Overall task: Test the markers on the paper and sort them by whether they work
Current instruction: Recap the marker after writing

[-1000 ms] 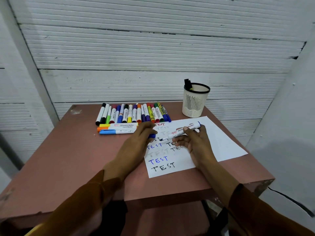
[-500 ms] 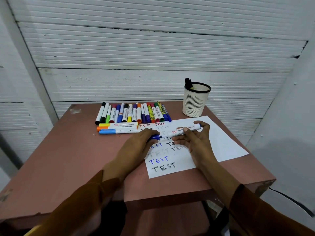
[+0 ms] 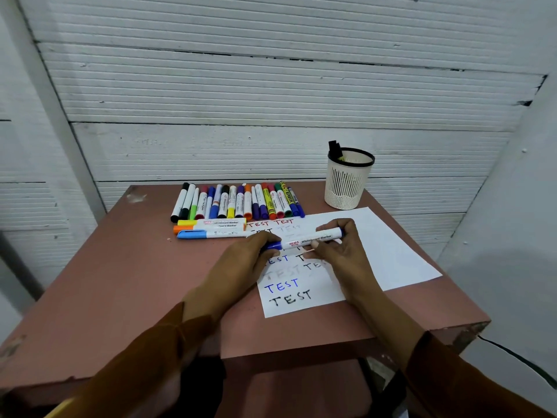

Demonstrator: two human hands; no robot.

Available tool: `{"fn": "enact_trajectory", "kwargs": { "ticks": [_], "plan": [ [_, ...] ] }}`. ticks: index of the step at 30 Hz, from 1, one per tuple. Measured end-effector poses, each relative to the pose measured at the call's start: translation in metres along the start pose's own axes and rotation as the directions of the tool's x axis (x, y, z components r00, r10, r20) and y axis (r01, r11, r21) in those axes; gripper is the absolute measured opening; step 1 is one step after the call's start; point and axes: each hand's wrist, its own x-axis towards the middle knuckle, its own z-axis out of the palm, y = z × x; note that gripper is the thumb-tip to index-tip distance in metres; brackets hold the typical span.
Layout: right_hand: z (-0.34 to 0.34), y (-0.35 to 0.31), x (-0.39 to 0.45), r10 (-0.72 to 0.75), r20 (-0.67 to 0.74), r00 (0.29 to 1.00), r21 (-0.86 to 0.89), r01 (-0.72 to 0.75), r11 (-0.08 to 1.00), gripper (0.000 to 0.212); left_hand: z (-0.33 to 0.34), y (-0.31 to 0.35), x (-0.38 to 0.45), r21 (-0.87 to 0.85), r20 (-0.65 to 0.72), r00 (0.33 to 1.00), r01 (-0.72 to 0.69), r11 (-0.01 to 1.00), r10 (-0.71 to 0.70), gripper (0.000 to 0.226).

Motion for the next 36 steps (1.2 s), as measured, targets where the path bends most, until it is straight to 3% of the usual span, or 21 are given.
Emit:
{"fn": "enact_trajectory", "kwargs": {
  "ticks": [4, 7, 11, 17, 23, 26, 30, 36],
  "plan": [
    [0.0, 0.004, -0.003, -0.278, -0.005, 0.961, -0.44, 0.247, 0.863, 0.028, 0.0, -0.002, 0.0, -0.016, -0.018, 1.0, 0.021, 1.0, -0.021, 0.025],
    [0.001, 0.006, -0.002, -0.306, -0.004, 0.952, -0.531, 0.257, 0.807, 0.016, -0.001, -0.003, 0.0, -0.007, -0.011, 1.0, 0.022, 1.0, -0.022, 0.025],
    [0.002, 0.007, 0.0, -0.241, -0.022, 0.97, -0.5, 0.197, 0.843, 0.008, -0.002, -0.004, -0.001, 0.001, -0.034, 0.999, 0.004, 1.0, -0.004, 0.023],
    [0.004, 0.005, 0.002, -0.131, -0.049, 0.99, -0.516, 0.087, 0.852, 0.025, -0.002, -0.003, -0.003, 0.021, -0.049, 0.998, -0.023, 1.0, 0.024, 0.024],
    [0.004, 0.004, 0.004, 0.001, -0.06, 0.998, -0.5, -0.031, 0.866, 0.021, 0.003, 0.004, 0.001, 0.298, -0.001, 0.998, -0.062, 0.952, 0.066, 0.033],
    [0.007, 0.004, 0.005, 0.012, -0.056, 0.998, -0.489, -0.038, 0.872, 0.016, 0.006, 0.004, 0.006, 0.372, 0.054, 0.988, -0.153, 0.916, 0.144, 0.05],
    [0.006, 0.004, 0.005, 0.044, -0.042, 0.998, -0.468, -0.059, 0.882, 0.018, 0.016, 0.01, 0.015, 0.354, 0.112, 0.974, -0.224, 0.908, 0.197, 0.039],
    [0.004, 0.006, 0.006, 0.028, -0.088, 0.996, -0.381, -0.06, 0.923, 0.023, -0.002, -0.017, 0.011, 0.38, 0.015, 0.988, -0.151, 0.913, 0.157, 0.035]
  ]
}}
